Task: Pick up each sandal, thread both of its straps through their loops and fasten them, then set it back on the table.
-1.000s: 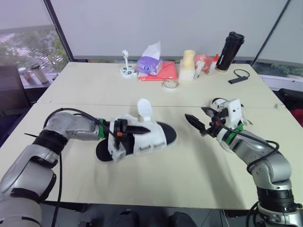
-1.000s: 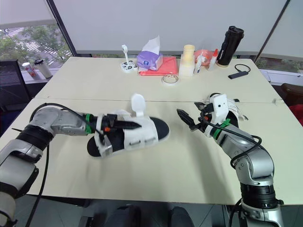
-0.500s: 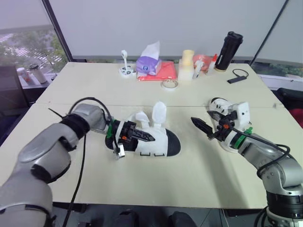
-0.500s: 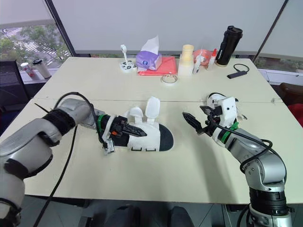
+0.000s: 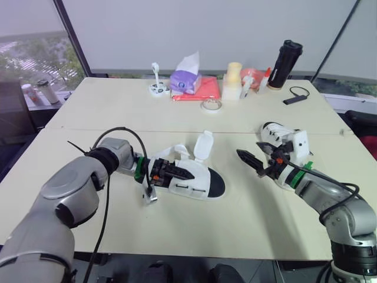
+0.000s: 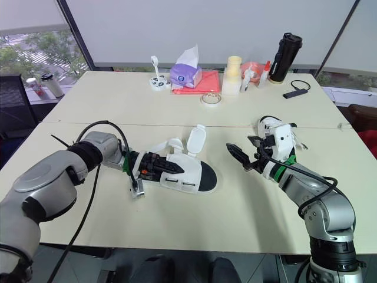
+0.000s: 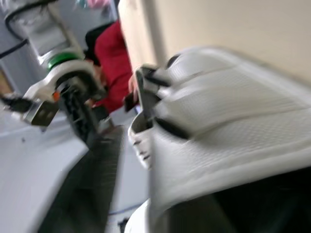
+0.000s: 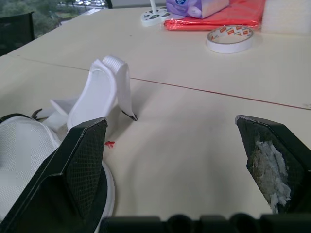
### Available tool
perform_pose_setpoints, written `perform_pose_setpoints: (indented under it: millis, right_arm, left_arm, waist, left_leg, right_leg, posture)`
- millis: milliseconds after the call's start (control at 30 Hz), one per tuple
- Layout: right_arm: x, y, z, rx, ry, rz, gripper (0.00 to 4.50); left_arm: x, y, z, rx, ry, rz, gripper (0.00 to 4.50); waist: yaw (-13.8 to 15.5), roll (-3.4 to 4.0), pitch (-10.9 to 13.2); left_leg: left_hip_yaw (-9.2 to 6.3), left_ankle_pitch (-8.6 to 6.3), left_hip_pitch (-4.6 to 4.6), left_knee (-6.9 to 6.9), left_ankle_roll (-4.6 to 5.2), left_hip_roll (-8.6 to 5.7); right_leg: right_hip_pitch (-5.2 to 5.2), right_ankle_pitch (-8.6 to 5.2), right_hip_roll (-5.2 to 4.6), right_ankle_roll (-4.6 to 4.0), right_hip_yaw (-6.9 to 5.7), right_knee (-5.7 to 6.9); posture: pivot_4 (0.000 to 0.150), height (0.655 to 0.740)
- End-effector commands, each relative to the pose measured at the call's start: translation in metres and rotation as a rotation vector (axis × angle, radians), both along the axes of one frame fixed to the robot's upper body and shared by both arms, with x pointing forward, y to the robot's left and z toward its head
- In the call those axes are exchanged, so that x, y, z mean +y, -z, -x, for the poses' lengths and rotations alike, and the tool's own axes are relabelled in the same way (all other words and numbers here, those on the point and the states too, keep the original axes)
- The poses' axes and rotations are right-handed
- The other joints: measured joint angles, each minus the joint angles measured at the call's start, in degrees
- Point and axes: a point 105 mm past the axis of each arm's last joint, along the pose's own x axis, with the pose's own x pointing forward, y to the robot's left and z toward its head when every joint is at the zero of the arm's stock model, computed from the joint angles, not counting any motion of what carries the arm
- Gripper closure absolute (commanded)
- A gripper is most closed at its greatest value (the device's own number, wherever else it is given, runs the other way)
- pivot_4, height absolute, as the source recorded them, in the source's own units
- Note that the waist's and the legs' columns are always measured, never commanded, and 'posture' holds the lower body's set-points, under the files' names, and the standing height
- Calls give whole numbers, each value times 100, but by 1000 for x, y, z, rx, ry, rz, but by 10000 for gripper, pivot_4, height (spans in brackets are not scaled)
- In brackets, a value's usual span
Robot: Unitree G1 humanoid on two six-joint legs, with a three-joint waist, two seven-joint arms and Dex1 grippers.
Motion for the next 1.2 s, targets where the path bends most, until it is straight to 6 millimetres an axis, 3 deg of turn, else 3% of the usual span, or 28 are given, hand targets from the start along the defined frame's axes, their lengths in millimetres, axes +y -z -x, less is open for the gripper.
perform_pose_setpoints:
  millis: [33, 600, 733, 1033, 1200]
  right_arm:
    - [-1, -12, 0, -35, -17, -9, 0]
    - [9, -6, -3, -20, -45, -35, 0]
    - [10, -2, -1, 2, -58, -36, 0]
    - [14, 1, -2, 5, -64, -35, 0]
    - [14, 3, -2, 8, -67, -11, 0]
  left_arm:
    - [-3, -13, -2, 15, -29, 37, 497]
    - [-27, -25, 11, 167, -94, 64, 497]
    - [-24, -27, 4, 200, -165, 71, 497]
    - [-38, -36, 22, 266, -121, 103, 497]
    - [-24, -23, 11, 283, -227, 24, 497]
  waist:
    - [0, -1, -1]
    - [-17, 0, -1]
    - [-17, 0, -1]
    - [-24, 1, -2]
    - [-27, 1, -2]
  left_leg:
    - [0, 0, 0, 1, 0, -1]
    - [2, 0, 0, 0, 1, 1]
    - [2, 1, 0, 0, 1, -2]
    - [1, 1, 0, 1, 1, 2]
    - [0, 1, 0, 1, 2, 3]
  right_leg:
    - [1, 0, -1, 0, 0, 0]
    - [-2, 0, 1, 0, 0, 0]
    - [-2, 0, 2, 0, 0, 0]
    - [-2, 0, 1, 0, 0, 1]
    - [-2, 0, 3, 0, 0, 2]
  posture:
    - [1500, 7400]
    - [1500, 7400]
    - [1500, 7400]
    - [1500, 7400]
    - [1500, 7400]
